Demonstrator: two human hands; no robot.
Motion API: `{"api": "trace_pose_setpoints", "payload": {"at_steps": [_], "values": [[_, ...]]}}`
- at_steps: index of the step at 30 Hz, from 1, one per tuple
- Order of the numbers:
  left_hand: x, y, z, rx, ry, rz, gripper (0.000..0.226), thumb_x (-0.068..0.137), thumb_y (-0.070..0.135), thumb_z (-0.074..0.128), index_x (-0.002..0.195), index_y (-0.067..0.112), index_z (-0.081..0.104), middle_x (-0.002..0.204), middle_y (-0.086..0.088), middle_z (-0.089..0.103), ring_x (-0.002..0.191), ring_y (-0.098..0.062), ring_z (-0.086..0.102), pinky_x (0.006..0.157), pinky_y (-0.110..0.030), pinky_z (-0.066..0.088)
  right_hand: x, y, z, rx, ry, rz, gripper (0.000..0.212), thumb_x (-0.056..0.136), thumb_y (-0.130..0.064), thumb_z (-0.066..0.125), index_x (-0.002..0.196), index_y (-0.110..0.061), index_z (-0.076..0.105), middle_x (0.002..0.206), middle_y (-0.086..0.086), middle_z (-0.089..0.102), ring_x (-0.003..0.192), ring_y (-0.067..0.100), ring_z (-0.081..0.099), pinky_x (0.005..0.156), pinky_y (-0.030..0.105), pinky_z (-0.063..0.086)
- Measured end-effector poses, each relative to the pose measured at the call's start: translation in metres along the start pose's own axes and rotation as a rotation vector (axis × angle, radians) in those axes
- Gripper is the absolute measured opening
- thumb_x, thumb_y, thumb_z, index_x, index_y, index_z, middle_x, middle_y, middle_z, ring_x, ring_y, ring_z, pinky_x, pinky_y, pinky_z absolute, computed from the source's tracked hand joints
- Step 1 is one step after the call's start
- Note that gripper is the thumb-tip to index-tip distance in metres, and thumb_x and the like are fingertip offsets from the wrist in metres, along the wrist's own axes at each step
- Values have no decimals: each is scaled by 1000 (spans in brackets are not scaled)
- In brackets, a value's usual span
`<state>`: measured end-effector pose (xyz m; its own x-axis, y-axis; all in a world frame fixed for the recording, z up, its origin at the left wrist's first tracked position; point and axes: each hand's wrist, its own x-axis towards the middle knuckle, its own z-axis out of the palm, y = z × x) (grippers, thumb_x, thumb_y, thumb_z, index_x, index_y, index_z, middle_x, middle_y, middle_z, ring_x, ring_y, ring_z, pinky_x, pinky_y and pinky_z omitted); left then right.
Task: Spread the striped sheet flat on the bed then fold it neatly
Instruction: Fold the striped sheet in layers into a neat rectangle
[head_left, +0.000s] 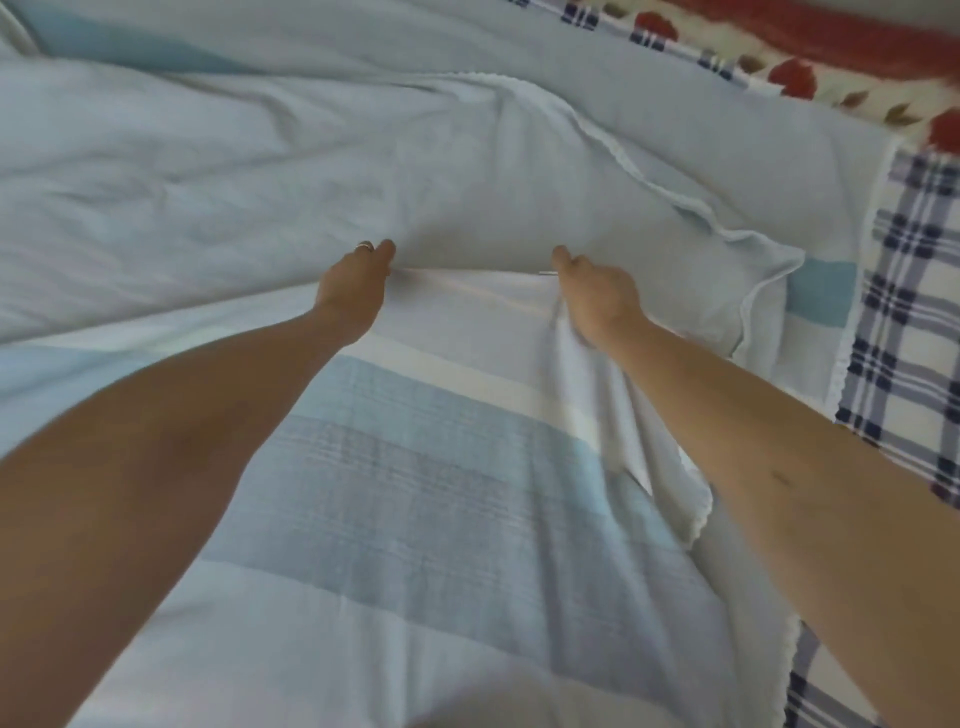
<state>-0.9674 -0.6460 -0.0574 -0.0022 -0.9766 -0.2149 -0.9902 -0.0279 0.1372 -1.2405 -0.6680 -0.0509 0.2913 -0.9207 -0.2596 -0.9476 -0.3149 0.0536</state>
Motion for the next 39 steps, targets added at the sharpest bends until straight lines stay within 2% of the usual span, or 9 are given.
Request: {"api": "trace_pose_setpoints", "payload": {"at_steps": [4, 7, 12, 15, 18, 24, 29, 35, 39], "values": [[-7, 0, 15, -126, -15, -42, 26, 96, 3, 46, 119, -8, 42, 119, -28, 42, 103, -43, 49, 89, -47, 44, -32, 25, 25, 304, 174, 38, 50, 87, -6, 55, 135, -2, 40, 140, 18, 42, 125, 35, 45, 100, 46, 37], [-29, 33, 14, -286, -2, 26, 40, 93, 13, 57, 124, -7, 41, 131, -27, 33, 116, -41, 42, 99, -47, 39, -86, 57, 34, 384, 292, 395, 59, 83, -20, 63, 135, -3, 40, 140, 17, 41, 127, 34, 42, 100, 45, 35], [-61, 96, 22, -191, -71, 230, 45, 94, 21, 55, 135, 8, 41, 143, -12, 33, 124, -31, 37, 87, -44, 46, -167, 93, 43, 854, -269, 1128, 99, 73, -60, 71, 138, 3, 32, 137, 18, 39, 126, 32, 42, 94, 35, 39], [-67, 124, 34, -233, -135, 241, 51, 95, 29, 53, 141, 10, 37, 149, -8, 30, 131, -30, 32, 87, -45, 47, -181, 103, 53, 1087, -437, 1084, 58, 72, -58, 73, 97, -6, 61, 82, 11, 58, 66, 15, 59, 56, 26, 45], [-67, 158, 48, -297, -200, 239, 55, 96, 34, 50, 144, 14, 33, 149, -5, 31, 129, -27, 37, 91, -43, 44, -192, 109, 56, 1266, -555, 1031, 19, 90, -20, 61, 74, -11, 58, 50, 2, 45, 33, 6, 31, 32, 16, 18], [-57, 211, 66, -407, -158, 84, 57, 88, 27, 61, 135, 8, 35, 147, -10, 25, 92, -36, 58, 65, -36, 40, -173, 156, 53, 1586, 122, 1389, 36, 100, 1, 29, 128, -12, 47, 97, 11, 56, 32, 12, 53, 30, 15, 38], [-58, 244, 72, -523, -52, 64, 75, 81, 20, 73, 140, 10, 28, 143, -16, 22, 105, -36, 56, 76, -42, 51, -134, 197, 20, 1363, 478, 1178, 30, 97, 0, 29, 95, -4, 59, 88, 3, 50, 69, 27, 57, 50, 30, 56], [-42, 253, 71, -394, -213, 129, 91, 82, 44, 68, 151, 20, 14, 150, -12, 24, 122, -34, 48, 89, -47, 48, -110, 206, 32, 1031, 340, 786, 31, 93, 0, 44, 121, 3, 58, 118, 16, 59, 103, 20, 55, 83, 23, 42], [-41, 255, 68, -299, -270, 210, 80, 87, 39, 63, 150, 19, 18, 159, -3, 8, 130, -26, 44, 90, -43, 47, -165, 178, 57, 1024, 357, 673, 52, 94, -2, 49, 143, -6, 34, 148, 10, 32, 133, 15, 33, 105, 13, 23]]}}
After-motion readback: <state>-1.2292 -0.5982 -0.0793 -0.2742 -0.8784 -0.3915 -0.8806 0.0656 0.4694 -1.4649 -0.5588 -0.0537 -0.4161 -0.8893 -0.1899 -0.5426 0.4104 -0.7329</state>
